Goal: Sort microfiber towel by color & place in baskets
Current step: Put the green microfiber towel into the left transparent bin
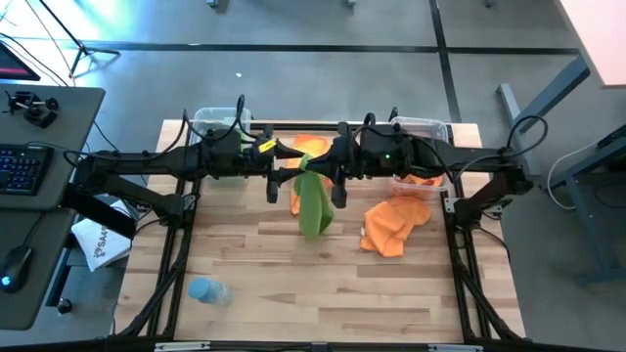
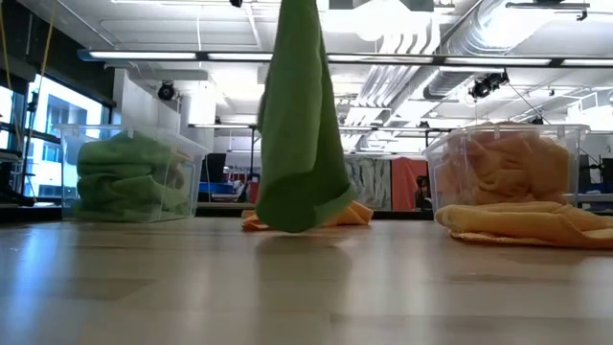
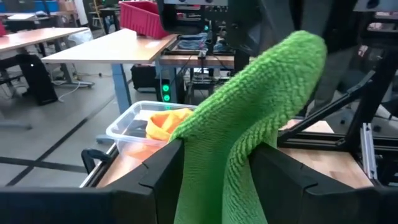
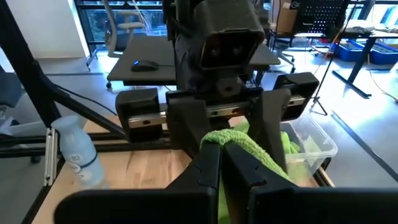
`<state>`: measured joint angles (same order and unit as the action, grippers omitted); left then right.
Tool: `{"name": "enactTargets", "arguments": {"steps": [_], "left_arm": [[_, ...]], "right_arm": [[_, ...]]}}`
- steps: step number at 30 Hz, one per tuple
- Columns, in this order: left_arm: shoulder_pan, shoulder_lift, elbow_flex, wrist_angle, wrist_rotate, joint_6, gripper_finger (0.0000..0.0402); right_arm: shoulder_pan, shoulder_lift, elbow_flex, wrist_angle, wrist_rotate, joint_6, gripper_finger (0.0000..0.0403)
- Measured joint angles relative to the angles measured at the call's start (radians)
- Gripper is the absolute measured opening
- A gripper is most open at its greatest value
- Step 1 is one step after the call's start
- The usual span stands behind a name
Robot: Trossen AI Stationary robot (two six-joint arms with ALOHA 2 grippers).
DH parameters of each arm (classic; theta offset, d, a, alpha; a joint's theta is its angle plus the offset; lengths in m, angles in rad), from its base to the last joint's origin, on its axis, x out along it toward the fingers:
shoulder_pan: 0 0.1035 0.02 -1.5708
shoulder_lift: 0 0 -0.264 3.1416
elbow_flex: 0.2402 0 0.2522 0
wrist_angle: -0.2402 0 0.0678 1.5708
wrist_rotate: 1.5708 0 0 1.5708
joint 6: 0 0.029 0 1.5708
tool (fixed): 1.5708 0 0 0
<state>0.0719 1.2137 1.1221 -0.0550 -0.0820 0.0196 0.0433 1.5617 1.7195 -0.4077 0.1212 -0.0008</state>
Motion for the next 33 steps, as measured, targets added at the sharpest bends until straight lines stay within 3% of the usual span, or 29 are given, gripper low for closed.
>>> {"name": "enactTargets", "arguments": {"steps": [13, 19, 22, 27, 33], "left_arm": [[0.0, 0.085, 0.001, 0.009, -0.001, -0.021, 0.017], [0.0, 0.121, 0.0, 0.007, 0.08, -0.07, 0.0167], [0.0, 0.121, 0.0, 0.007, 0.096, -0.061, 0.0136], [0.001, 0.092, 0.0, -0.008, 0.096, -0.017, 0.002], [0.024, 0.008, 0.0, -0.114, 0.027, 0.0, 0.0004]], "right_arm": [[0.0, 0.005, 0.0, 0.184, -0.028, -0.111, 0.0], [-0.011, 0.005, 0.0, 0.149, -0.026, -0.086, 0.0], [-0.011, 0.005, 0.0, 0.137, -0.025, -0.077, 0.0], [-0.008, 0.005, 0.0, 0.098, -0.025, -0.048, 0.0], [-0.008, 0.004, 0.0, -0.015, 0.058, 0.044, 0.0]]}}
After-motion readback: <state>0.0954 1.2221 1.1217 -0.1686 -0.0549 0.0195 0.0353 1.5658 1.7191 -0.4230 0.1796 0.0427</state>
